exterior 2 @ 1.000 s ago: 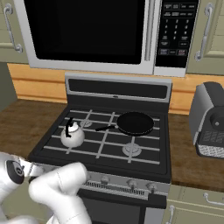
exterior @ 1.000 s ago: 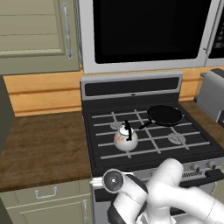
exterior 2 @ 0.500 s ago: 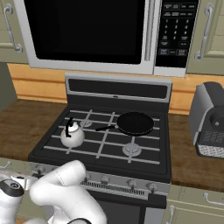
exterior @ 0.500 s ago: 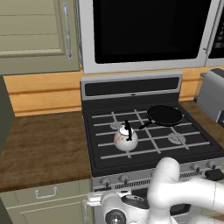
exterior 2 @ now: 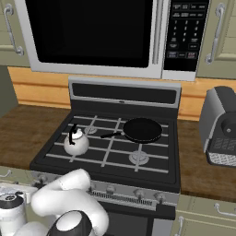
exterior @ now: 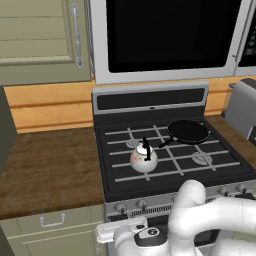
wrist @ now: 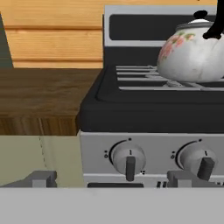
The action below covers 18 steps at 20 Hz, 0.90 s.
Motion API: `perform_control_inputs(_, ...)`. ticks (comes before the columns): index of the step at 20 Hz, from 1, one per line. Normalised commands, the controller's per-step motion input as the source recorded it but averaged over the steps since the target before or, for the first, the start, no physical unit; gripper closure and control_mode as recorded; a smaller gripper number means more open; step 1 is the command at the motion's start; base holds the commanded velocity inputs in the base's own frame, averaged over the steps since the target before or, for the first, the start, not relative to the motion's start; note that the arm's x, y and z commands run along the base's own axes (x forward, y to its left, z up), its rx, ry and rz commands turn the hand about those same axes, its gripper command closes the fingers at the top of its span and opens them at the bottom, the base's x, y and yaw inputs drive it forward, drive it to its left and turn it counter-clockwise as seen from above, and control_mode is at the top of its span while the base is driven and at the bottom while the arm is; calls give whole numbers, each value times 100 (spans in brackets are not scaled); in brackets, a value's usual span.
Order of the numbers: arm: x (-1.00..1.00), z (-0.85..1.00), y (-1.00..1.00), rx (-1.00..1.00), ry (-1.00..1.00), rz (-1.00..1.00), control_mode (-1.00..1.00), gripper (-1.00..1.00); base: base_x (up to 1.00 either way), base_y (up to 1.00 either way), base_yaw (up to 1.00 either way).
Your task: Pick the kettle from the counter and place it on a stove burner. Then turn the burner on.
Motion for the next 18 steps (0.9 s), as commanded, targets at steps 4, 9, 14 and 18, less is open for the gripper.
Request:
perform_control_inputs(4, 44, 9, -21, 0, 0, 0, -100, -100, 0, 0, 0)
perform_control_inputs(9, 18, -12, -38, 0, 0, 0, -100, -100, 0, 0, 0)
perform_control_inputs(14, 2, -25, -35, 0, -3, 0, -100, -100, 0, 0, 0)
perform_control_inputs(18, 8, 0, -10, 0, -7, 0, -100, -100, 0, 0, 0)
